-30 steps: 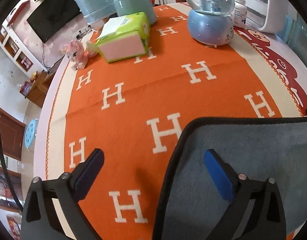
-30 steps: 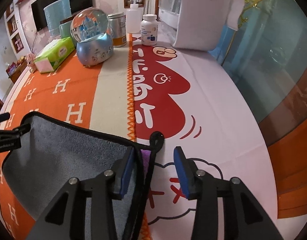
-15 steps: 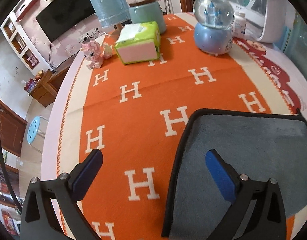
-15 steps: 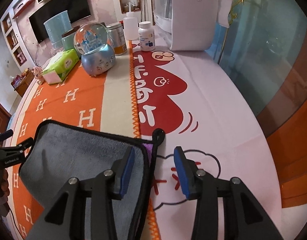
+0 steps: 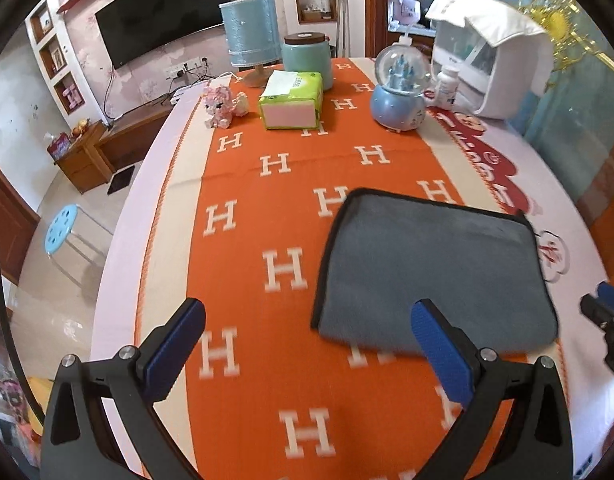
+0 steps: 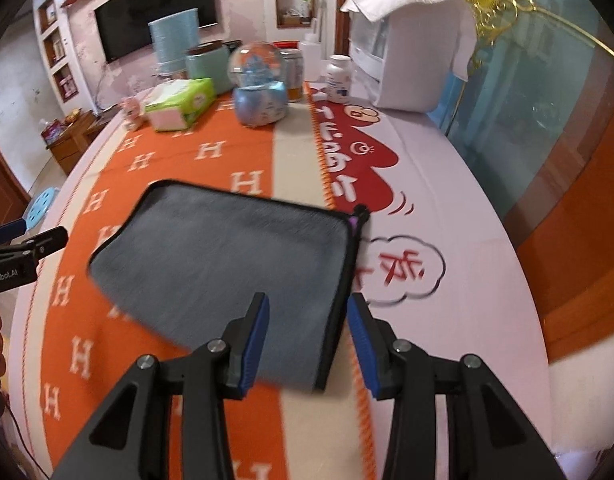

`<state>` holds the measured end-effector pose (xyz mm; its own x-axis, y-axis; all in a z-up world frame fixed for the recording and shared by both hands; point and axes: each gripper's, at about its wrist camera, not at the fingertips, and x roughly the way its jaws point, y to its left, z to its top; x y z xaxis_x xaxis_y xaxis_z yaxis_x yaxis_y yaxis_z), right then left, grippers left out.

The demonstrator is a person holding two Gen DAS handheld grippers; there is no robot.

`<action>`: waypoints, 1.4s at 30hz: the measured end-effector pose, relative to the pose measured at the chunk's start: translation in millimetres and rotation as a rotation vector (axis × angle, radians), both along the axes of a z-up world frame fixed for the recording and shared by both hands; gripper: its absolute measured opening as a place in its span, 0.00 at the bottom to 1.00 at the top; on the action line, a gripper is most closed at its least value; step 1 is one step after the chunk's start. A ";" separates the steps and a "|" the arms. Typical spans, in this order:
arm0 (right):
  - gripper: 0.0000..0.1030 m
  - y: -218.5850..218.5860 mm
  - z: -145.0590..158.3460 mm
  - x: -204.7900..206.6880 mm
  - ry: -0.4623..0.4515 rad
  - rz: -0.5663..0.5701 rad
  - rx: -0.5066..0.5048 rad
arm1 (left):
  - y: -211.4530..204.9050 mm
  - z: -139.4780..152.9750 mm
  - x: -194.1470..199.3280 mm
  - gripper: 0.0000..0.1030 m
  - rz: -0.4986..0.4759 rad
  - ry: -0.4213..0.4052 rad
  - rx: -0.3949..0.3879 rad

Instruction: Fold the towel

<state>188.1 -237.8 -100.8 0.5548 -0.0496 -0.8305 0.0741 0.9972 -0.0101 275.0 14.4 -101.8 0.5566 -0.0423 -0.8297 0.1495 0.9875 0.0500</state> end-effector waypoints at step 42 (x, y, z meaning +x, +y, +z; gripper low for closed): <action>0.40 76.9 85.9 -171.6 -0.029 0.113 0.066 | 9.0 96.6 -227.7 0.99 0.115 -0.059 -0.080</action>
<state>16.4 -160.9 -14.8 0.5775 0.0683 -0.8136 -0.0390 0.9977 0.0560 47.3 23.4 -5.2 0.6095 -0.0401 -0.7918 0.0338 0.9991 -0.0245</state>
